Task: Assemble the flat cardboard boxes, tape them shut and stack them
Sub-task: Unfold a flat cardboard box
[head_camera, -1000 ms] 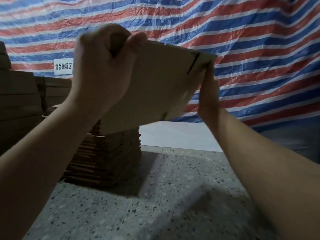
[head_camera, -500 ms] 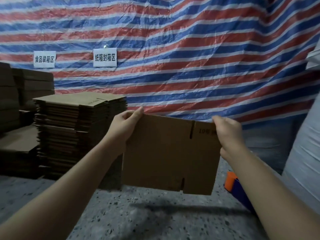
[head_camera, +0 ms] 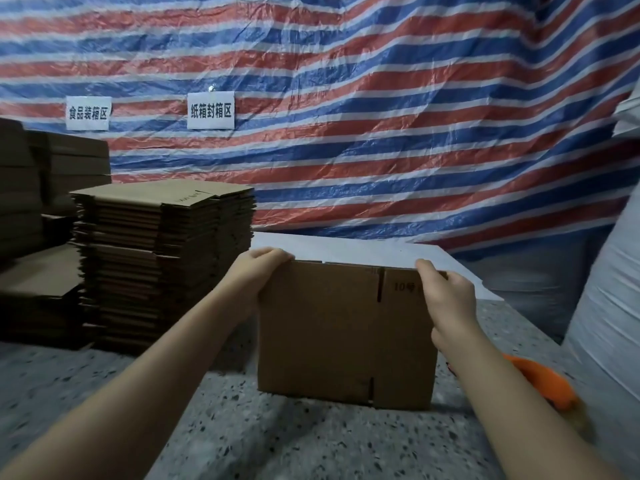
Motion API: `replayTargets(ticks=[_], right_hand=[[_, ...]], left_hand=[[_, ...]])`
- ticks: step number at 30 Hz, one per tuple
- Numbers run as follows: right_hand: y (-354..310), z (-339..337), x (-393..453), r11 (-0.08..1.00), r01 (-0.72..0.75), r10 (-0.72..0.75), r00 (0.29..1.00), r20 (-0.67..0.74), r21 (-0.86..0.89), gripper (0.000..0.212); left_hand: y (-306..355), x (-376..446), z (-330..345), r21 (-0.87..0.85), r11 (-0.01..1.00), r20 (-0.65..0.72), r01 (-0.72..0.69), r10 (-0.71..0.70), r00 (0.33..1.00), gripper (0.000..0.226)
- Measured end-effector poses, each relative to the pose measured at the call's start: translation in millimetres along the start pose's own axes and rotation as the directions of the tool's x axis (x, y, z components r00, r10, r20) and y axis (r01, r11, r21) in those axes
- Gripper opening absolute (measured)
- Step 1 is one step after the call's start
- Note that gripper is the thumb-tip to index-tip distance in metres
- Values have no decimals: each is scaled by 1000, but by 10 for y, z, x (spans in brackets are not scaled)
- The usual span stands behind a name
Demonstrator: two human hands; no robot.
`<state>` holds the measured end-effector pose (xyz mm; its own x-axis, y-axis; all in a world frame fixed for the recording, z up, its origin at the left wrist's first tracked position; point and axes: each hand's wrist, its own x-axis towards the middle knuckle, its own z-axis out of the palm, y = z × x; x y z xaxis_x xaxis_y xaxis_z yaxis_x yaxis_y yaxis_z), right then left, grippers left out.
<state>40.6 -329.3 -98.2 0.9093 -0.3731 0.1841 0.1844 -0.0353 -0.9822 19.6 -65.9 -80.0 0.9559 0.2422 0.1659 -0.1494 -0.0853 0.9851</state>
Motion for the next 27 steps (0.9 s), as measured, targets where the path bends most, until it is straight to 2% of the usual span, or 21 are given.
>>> replayTargets(ticks=[4,10,12,14,17,21,23,25,27], right_hand=[[-1,19,-26,999,-48,47,998,-43,-13,39],[-9,31,-89,997,-81,81,996,-26,-13,42],[-19,-4,-100,997,-78,79,996,33,-23,43],[-63,-61,-89,995,-103,101,976,195,0,37],[-88,-123,-87,984,-170,128,880,457,52,45],[-15,-184,-52,987,-123,45,841,539,108,49],[-14,-166,-46,988,-110,33,830,557,105,49],[-24,-126,-48,975,-174,73,834,548,135,53],[9,-112,-52,953,-231,101,854,511,198,61]], left_hand=[[83,16,82,14,993,4,119,-119,993,18],[168,-133,17,33,983,142,181,-184,973,32],[201,-167,50,17,982,152,186,-186,971,29],[231,-215,115,-54,983,169,178,-167,971,27],[226,-336,235,-170,961,234,220,-177,956,24],[-6,-401,262,-280,951,187,133,-82,979,40],[-114,-436,263,-319,935,172,156,-105,980,50],[-158,-480,306,-307,929,182,205,-154,971,56],[-173,-475,358,-293,936,186,196,-145,972,62]])
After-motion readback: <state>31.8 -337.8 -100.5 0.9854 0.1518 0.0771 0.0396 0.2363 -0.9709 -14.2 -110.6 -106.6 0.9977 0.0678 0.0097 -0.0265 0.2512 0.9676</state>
